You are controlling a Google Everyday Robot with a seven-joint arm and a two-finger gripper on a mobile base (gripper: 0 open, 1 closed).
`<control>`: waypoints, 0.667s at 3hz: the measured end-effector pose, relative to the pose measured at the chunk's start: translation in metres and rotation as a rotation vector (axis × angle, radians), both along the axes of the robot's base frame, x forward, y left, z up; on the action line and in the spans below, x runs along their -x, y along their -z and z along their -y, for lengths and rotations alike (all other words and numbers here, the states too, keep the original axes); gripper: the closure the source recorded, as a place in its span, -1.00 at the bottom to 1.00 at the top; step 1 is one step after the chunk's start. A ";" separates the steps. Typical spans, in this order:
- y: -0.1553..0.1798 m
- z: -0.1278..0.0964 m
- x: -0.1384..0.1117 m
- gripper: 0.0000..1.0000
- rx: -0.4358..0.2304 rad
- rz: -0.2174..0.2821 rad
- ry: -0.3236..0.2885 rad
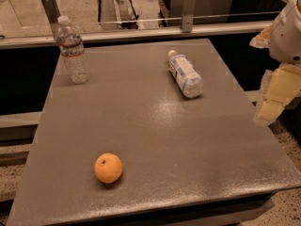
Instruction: Place blue plastic bottle upright
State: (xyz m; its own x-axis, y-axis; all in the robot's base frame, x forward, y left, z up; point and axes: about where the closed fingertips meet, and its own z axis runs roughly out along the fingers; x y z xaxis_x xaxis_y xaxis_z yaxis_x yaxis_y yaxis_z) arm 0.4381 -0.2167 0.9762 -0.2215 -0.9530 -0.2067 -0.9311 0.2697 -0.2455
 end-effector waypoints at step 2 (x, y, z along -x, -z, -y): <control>0.009 -0.012 -0.031 -1.00 -0.052 0.012 0.013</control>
Offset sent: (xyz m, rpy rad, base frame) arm 0.0789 0.0288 -0.0252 0.1343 -0.0130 -0.0357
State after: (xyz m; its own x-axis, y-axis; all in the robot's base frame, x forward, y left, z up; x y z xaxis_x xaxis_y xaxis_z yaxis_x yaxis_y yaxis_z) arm 0.4690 -0.2046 0.9676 -0.2311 -0.9380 -0.2585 -0.9247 0.2944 -0.2415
